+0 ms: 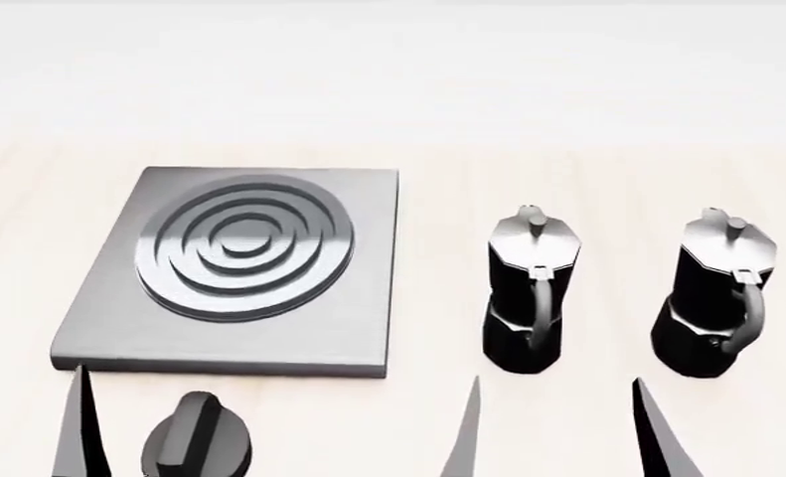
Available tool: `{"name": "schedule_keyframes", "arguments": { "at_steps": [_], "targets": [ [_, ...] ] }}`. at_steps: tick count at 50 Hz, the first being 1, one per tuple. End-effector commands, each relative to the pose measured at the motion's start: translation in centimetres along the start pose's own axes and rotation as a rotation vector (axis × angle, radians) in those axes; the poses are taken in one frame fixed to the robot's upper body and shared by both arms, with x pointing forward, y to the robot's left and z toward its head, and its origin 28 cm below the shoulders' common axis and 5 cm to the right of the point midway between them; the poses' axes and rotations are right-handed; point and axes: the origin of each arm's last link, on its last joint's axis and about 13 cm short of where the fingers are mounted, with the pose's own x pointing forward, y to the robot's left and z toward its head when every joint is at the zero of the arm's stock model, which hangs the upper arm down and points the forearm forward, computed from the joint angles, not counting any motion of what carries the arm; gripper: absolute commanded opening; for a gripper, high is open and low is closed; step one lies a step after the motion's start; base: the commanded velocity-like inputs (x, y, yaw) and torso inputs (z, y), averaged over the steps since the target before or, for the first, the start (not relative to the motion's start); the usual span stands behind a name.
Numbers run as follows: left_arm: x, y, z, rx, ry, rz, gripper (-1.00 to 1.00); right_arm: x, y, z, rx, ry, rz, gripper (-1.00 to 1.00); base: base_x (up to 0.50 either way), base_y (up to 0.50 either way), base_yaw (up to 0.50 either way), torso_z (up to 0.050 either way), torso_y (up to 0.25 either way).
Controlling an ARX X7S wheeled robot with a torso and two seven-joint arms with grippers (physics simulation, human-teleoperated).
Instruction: Put both moka pots on the stove.
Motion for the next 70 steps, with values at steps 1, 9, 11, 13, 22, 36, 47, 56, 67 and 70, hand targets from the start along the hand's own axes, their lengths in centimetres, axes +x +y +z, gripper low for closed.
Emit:
{"name": "schedule_keyframes", "arguments": {
  "at_steps": [1,9,11,13,22,36,47,56,67,70],
  "targets": [
    [-0.01,-0.04,-0.07,0.001,0.001,-0.002,1.00,0.04,-0.04,-0.07,-0.001,0.000,-0.006,1.00,0.25,0.00,0.00,0.000,0.000],
    [0.04,-0.04,-0.11,0.000,0.002,-0.002,1.00,0.07,-0.03,-0.14,0.012,-0.001,-0.007,1.00,0.06,0.00,0.00,0.000,0.000],
    [0.04,-0.07,-0.21,0.000,0.005,-0.004,1.00,0.09,-0.09,-0.13,0.012,-0.004,-0.009,1.00,0.00,0.00,0.00,0.000,0.000],
    [0.02,-0.06,-0.15,0.000,0.004,-0.004,1.00,0.02,-0.07,-0.03,0.010,-0.007,-0.009,1.00,0.00,0.00,0.00,0.000,0.000],
    [-0.20,-0.16,-0.01,0.000,0.000,-0.007,1.00,-0.19,-0.10,0.05,0.015,-0.004,-0.004,1.00,0.00,0.08,0.00,0.000,0.000],
    [-0.22,-0.23,-0.17,0.003,0.002,-0.010,1.00,-0.23,-0.11,-0.13,0.019,-0.002,-0.002,1.00,0.00,0.18,0.00,0.000,0.000],
    [-0.31,-0.46,-0.21,0.003,0.005,-0.020,1.00,-0.24,-0.25,-0.18,0.024,0.001,-0.002,1.00,0.00,0.15,0.00,0.000,0.000],
    [-0.36,-0.46,-0.07,-0.002,0.002,-0.020,1.00,-0.25,-0.20,-0.08,0.028,0.001,-0.001,1.00,0.00,0.10,0.00,0.000,0.000],
    [-0.37,-0.54,-0.10,-0.001,0.004,-0.025,1.00,-0.18,-0.28,-0.15,0.030,0.003,-0.005,1.00,0.00,0.10,0.00,0.000,0.000],
    [-0.37,-0.51,-0.06,-0.002,0.002,-0.024,1.00,-0.23,-0.22,-0.12,0.031,0.001,-0.003,1.00,0.00,0.34,0.00,0.000,0.000]
  ]
}}
